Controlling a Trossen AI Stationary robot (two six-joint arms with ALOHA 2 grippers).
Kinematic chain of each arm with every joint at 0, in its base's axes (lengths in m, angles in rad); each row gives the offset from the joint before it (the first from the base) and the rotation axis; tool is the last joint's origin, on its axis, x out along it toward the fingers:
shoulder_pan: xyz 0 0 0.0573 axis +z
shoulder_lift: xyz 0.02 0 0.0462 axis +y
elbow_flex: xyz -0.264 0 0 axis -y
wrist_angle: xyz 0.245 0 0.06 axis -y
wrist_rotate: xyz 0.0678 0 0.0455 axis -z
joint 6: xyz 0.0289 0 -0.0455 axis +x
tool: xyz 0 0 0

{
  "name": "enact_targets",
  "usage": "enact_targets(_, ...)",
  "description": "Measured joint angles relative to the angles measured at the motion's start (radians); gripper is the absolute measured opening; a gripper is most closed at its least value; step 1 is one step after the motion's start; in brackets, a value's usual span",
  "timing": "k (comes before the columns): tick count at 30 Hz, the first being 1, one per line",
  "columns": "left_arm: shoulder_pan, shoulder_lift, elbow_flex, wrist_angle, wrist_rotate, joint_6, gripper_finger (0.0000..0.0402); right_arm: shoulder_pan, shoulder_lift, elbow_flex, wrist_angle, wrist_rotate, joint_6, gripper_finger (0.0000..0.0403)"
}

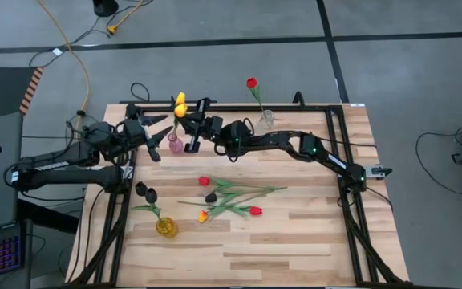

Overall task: Sort flowers into vase by color
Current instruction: Put the top yellow tulip into the purple vase

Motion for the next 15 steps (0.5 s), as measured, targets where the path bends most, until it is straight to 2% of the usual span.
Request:
enact_targets(3, 0.000, 0.000, 0.000, 0.000, -0.009, 0.017, 0.0164, -0.002, 0.000, 0.000, -0.016, 0.000, 0.000, 0.0036)
enact_targets(11, 0.000, -0.026, 0.000, 0.000, -0.123, 0.040, 0.0164, -0.002, 0.000, 0.000, -0.090, 0.000, -0.052, 0.0036)
enact_targets(15, 0.000, -0.067, 0.000, 0.000, -0.131, 0.055, 0.0164, 0.002, 0.000, 0.000, -0.103, 0.000, -0.055, 0.0037)
